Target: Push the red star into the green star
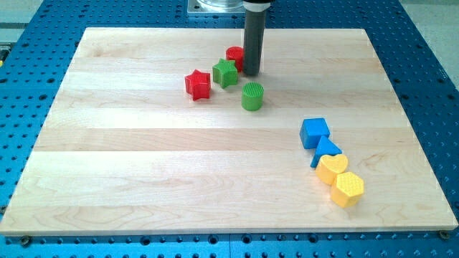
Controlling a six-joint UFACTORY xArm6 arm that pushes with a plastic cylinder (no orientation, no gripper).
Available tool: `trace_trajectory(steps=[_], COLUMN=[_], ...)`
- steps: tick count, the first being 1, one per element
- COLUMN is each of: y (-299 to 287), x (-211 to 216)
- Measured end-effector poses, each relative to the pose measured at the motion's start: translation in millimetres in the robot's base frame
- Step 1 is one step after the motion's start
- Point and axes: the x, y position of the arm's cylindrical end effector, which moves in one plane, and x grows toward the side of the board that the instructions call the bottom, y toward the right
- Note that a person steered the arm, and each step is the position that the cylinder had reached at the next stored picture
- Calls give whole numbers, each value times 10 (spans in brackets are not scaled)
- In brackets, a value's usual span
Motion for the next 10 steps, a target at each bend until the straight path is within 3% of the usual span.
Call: trace_trajectory(steps=[1,2,3,7,8,9,10], y=[-485,-172,-59,-499,-199,-785,-1469], x=[-161,-156,173,247,456,934,1055])
